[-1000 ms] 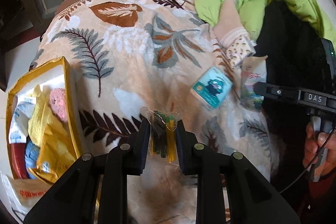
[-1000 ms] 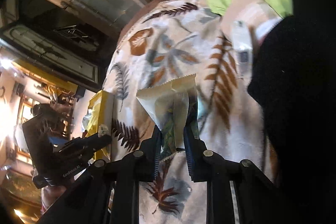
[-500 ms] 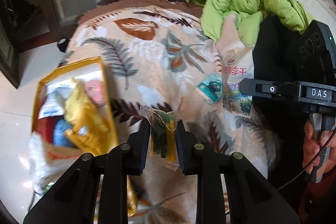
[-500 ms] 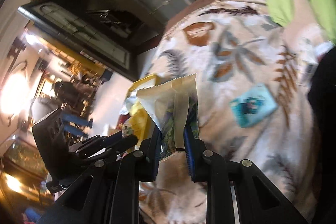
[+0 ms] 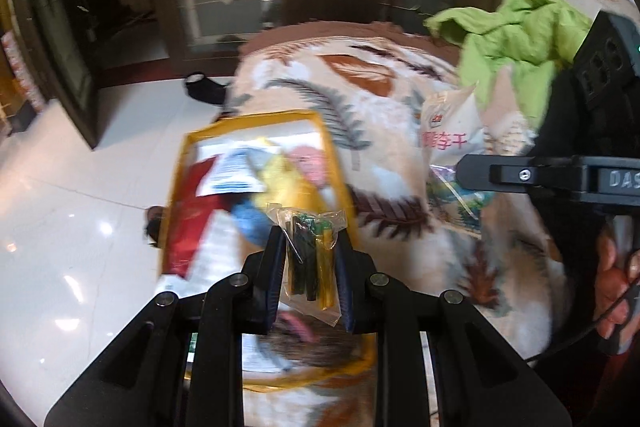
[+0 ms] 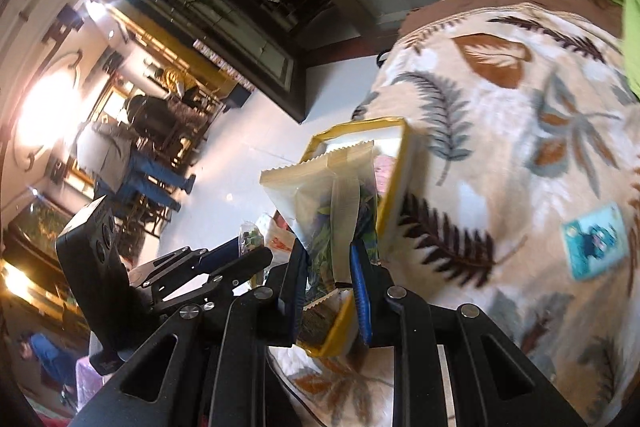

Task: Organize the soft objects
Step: 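Carry the clear bag and blue cartoon packet into the box and open both tools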

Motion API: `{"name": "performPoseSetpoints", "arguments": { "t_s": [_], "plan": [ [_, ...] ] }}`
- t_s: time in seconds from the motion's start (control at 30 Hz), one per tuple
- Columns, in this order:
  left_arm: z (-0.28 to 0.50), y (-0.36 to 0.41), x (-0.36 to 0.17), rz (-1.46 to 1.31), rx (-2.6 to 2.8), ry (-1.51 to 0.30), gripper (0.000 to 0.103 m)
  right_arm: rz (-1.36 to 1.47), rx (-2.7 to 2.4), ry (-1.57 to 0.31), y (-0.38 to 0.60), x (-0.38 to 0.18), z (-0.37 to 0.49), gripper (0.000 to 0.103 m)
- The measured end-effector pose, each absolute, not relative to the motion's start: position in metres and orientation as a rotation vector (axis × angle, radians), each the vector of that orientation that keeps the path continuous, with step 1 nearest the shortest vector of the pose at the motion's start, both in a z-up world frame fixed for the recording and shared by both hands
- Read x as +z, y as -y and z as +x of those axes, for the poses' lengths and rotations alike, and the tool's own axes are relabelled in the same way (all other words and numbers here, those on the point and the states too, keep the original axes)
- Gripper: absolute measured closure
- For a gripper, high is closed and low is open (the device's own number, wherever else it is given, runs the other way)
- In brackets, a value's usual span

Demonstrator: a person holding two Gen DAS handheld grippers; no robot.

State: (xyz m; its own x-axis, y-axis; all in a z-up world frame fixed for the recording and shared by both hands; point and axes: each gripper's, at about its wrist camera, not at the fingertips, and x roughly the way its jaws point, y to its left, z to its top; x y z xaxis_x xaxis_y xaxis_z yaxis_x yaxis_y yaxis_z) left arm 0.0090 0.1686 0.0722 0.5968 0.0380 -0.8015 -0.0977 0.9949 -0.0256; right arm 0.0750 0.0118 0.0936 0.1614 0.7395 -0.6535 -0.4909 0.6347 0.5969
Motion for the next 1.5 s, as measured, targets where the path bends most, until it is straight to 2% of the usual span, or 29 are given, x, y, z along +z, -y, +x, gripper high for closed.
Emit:
{"name": "performPoseSetpoints", "arguments": {
  "t_s": [0.57, 0.77, 1.0, 1.13, 1.2, 1.27, 1.37, 1.43, 1.5],
  "plan": [
    [0.041, -0.231, 0.028, -0.237, 0.142, -0.951, 0.082, 0.063, 0.828, -1.161, -0.109, 0.058, 0.110, 0.082],
    [0.059, -0.232, 0.015, -0.243, 0.125, -0.981, 0.082, -0.054, 0.766, -1.171, -0.138, 0.036, 0.125, 0.081],
    [0.075, -0.236, -0.007, -0.260, 0.135, -1.007, 0.081, -0.077, 0.712, -1.182, -0.147, 0.013, 0.140, 0.074],
    [0.080, -0.234, -0.010, -0.253, 0.149, -1.004, 0.077, -0.031, 0.718, -1.186, -0.144, 0.009, 0.142, 0.068],
    [0.080, -0.235, -0.008, -0.263, 0.144, -1.000, 0.072, 0.009, 0.738, -1.190, -0.141, 0.012, 0.141, 0.068],
    [0.076, -0.236, -0.004, -0.285, 0.120, -0.987, 0.056, 0.073, 0.769, -1.178, -0.134, 0.021, 0.140, 0.068],
    [0.066, -0.239, 0.009, -0.313, 0.110, -0.958, 0.039, 0.112, 0.794, -1.144, -0.125, 0.038, 0.135, 0.059],
    [0.060, -0.240, 0.019, -0.303, 0.129, -0.941, 0.033, 0.121, 0.802, -1.129, -0.121, 0.047, 0.131, 0.057],
    [0.056, -0.242, 0.026, -0.299, 0.134, -0.930, 0.032, 0.148, 0.811, -1.121, -0.113, 0.054, 0.126, 0.057]
  ]
}}
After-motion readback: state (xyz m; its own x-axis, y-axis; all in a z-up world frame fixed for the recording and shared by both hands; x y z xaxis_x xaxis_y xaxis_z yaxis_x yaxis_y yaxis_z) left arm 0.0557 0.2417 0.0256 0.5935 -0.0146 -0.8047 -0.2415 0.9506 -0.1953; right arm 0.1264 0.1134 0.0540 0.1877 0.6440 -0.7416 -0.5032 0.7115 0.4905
